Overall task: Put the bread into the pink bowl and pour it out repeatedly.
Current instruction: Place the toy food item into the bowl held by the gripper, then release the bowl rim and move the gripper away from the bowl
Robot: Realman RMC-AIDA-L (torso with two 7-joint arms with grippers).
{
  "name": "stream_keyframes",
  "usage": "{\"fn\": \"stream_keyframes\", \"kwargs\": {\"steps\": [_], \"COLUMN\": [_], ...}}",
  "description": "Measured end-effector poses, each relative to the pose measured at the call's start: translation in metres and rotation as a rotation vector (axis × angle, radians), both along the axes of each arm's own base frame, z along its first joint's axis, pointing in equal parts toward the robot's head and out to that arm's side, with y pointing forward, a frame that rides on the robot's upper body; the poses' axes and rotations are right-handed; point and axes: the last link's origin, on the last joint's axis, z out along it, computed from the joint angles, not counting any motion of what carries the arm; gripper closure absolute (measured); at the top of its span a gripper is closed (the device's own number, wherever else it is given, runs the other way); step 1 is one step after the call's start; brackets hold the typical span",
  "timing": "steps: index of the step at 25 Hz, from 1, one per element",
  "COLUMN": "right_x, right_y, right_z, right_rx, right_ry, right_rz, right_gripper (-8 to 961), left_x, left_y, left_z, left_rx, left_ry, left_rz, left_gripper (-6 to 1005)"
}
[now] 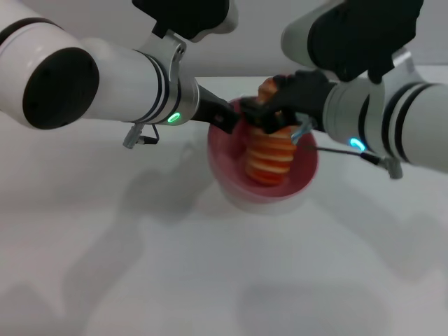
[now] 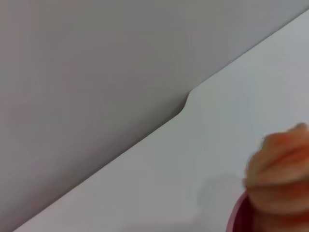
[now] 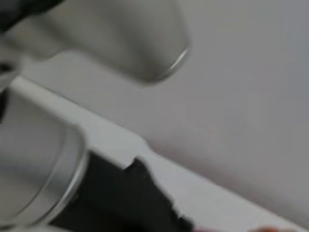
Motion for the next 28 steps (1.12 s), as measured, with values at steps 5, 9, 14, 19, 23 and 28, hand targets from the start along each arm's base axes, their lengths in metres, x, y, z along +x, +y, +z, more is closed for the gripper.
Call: {"fn": "stream_keyframes", "kwargs": {"steps": [5, 9, 14, 19, 23, 28], "right_x": [0.007, 0.004, -0.010, 0.004, 0.032, 0.053], "right_y": [-0.006, 0.001, 0.010, 0.027, 0.037, 0.036], "right_z": [-0.003, 0.028, 0.088, 0.097, 0.094, 0.097], "right_rx": [-0.010, 0.150, 0.500, 0.630, 0.657, 0.697], "right_ry": [-0.005, -0.026, -0.067, -0.092, -0.056, 0.056], "right_rz": [-0.024, 0.023, 0.224, 0.340, 0.306, 0.186], "right_gripper": [280, 237, 192, 190, 190, 190], "left_x": [-0.002, -0.004, -0.007, -0.013, -0.020, -0.022], "left_y": [0.001, 0.003, 0.003, 0.002, 0.004, 0.007], "left_z": [0.000, -0.001, -0.002, -0.005, -0.008, -0.012], "left_rx": [0.001, 0.007, 0.006, -0.010, -0.019, -0.025], "left_ry": [0.003, 0.000, 0.006, 0.005, 0.007, 0.013], "left_rz": [0.003, 0.005, 0.013, 0.032, 0.050, 0.063], "left_gripper": [961, 959, 960, 961, 961, 960]}}
